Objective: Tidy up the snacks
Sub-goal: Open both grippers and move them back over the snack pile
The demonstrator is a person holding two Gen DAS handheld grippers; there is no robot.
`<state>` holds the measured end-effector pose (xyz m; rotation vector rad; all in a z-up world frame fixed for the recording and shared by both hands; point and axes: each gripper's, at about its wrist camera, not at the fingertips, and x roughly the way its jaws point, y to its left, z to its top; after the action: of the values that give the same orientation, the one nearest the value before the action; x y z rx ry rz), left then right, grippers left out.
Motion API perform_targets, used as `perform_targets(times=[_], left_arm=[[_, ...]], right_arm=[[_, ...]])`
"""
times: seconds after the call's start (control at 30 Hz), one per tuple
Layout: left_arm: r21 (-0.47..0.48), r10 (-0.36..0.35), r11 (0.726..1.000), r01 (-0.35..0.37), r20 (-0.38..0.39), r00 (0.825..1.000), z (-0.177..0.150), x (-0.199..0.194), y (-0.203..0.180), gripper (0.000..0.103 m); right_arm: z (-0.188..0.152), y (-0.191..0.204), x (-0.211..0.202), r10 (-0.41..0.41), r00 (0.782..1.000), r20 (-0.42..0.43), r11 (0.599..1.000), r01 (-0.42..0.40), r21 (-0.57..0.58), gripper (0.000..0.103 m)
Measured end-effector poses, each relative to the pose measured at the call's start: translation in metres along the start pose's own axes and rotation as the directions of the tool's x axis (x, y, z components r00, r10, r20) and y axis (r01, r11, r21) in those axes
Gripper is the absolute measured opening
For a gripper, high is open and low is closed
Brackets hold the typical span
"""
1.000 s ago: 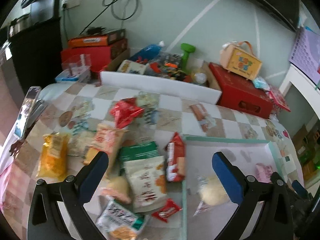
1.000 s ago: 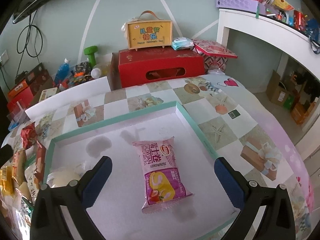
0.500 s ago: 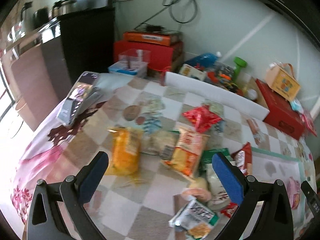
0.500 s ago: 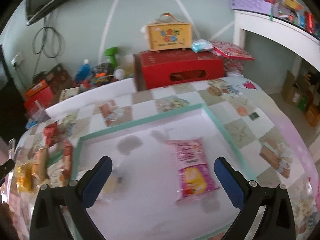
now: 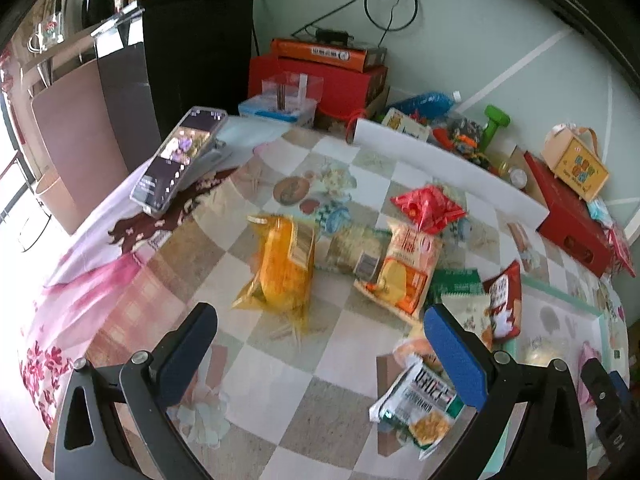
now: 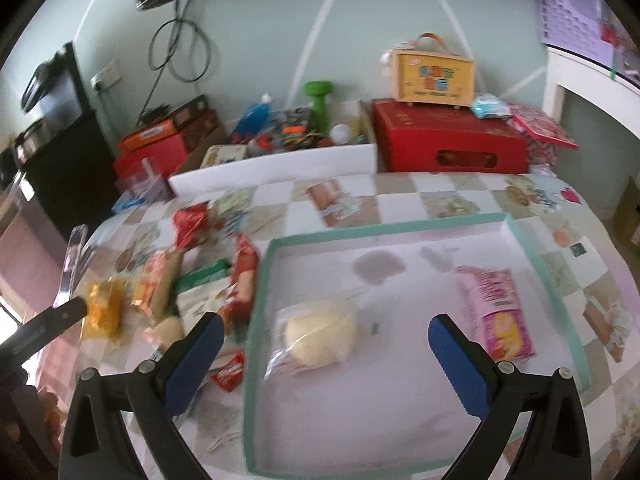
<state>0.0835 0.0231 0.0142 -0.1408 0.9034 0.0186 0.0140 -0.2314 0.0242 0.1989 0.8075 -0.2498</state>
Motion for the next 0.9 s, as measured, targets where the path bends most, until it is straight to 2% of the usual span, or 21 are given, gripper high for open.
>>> perform_targets(times=[0.43, 0.57, 0.77, 0.9], left_arm=[[0.028, -0.031, 0.999, 0.033, -0.069, 0.997, -0.03, 0.008, -0.004, 0.103], [0.063, -0.042, 0.997, 0.05, -0.117, 0.992, -0.038, 0.016, -0.012, 0.103], [0.059, -0.116, 0.99, 0.129, -0.186, 0.976, -0.044, 0.029, -0.021, 0.103], [0.119, -0.118, 0.982, 0.145, -0.212, 0.97, -0.049, 0.033, -0.036, 0.103]], right_arm=[[-0.04, 0.018, 0.015, 0.0, 0.992, -0.128, 0.999, -0.005, -0.032, 0.103], [-0.042, 0.017, 0.017, -0.003, 0.991, -0.137, 1.0, 0.0, -0.028, 0.103], [-0.04, 0.009, 0.018, -0.017, 0.99, -0.141, 1.0, 0.016, -0.005, 0.103], [-0.037, 0.0, 0.018, -0.028, 0.99, -0.136, 0.999, 0.031, 0.021, 0.103]])
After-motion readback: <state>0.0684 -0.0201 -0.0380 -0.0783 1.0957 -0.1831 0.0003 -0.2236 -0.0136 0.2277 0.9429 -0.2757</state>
